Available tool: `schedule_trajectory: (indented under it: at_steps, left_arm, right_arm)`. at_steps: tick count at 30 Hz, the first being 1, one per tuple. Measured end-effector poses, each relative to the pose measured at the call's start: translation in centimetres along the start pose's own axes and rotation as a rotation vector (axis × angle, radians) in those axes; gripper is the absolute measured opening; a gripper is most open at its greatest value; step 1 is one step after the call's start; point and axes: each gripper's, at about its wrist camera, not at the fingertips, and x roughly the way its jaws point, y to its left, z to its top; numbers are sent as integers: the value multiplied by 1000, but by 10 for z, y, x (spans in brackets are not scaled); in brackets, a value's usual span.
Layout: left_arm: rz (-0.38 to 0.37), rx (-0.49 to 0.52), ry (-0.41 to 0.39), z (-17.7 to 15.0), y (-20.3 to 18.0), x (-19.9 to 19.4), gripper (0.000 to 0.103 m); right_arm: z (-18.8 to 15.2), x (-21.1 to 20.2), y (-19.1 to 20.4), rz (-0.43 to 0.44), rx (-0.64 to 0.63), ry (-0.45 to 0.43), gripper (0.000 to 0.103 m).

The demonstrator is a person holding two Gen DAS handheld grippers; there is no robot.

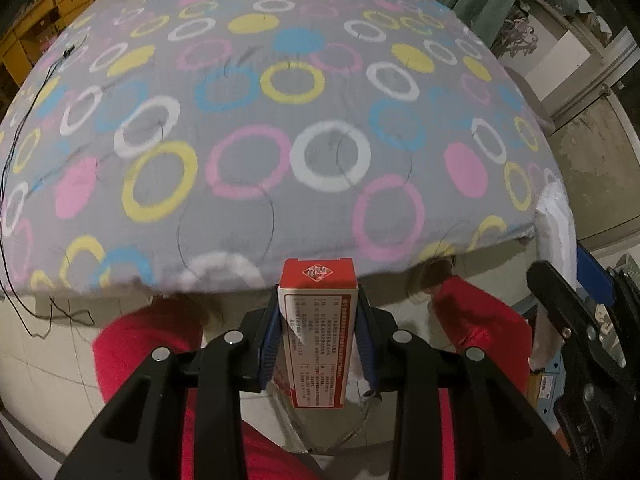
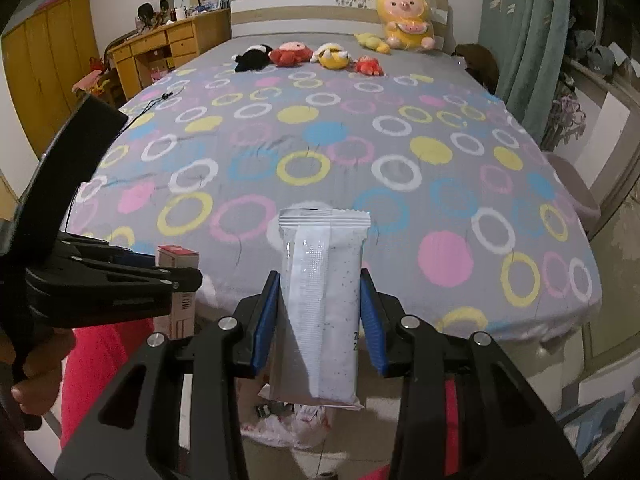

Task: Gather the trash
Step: 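Carry medicine box and white sachet with both tools down over the floor bag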

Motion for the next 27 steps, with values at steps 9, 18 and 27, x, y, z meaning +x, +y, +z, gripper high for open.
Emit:
schedule_trajectory:
  at_steps: [9, 18, 27]
  left_arm:
    - [8, -31, 56, -40, 0, 37, 33]
    - [-9, -101, 97, -60, 9, 74, 33]
    - [0, -177, 165, -73, 20, 119, 33]
  right_arm:
    - [-40, 12, 12, 9, -9, 66, 38]
    - [-73, 47, 12, 24, 16, 160, 38]
    - [-105, 90, 9, 42, 32, 262, 38]
